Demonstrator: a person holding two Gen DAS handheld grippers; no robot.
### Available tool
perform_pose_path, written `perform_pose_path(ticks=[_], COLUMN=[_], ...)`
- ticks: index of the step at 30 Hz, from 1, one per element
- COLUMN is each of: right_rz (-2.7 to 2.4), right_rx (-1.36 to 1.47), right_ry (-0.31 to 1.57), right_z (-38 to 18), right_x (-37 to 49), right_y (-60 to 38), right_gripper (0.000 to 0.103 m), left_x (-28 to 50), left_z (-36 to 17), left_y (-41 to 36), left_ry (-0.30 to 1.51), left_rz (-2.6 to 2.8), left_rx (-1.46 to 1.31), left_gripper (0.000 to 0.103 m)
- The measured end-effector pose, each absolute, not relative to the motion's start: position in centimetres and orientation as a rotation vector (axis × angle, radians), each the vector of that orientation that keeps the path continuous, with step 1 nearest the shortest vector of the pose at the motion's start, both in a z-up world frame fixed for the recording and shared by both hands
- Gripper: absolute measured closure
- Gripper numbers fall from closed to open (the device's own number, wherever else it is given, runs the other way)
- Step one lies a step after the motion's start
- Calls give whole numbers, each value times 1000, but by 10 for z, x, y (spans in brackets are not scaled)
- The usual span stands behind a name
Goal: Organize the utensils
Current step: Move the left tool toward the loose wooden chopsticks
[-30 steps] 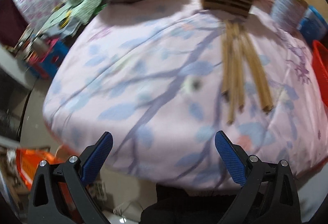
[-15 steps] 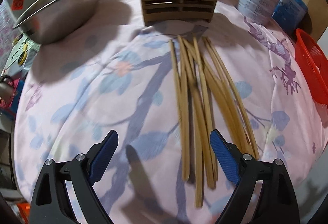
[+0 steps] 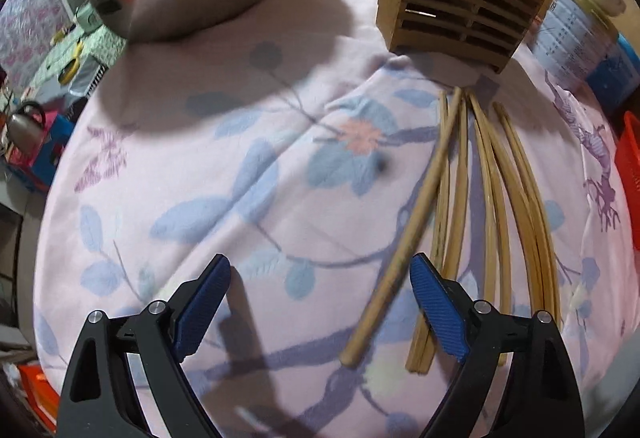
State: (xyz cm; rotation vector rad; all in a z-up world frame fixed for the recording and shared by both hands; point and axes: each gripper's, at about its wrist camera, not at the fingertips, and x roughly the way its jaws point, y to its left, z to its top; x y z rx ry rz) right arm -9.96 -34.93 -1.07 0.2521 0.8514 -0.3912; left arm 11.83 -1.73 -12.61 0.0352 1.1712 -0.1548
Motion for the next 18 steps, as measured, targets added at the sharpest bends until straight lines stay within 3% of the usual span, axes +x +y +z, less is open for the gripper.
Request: perform_pose_path(ticks=[7,18], right_rz=[-357,-32], right_rx=[233,247], right_ry=[850,887], right_z=[-9,-42], right_x=[-93,-39], right_y=[-351,-317], right_gripper=[6,7], left_x=[109,85], left_z=[-126,-124], left_y=[-25,35], left_ry=[1139,1176], left_rz=[-122,25], left_rx=[71,-39], left_gripper=[14,13])
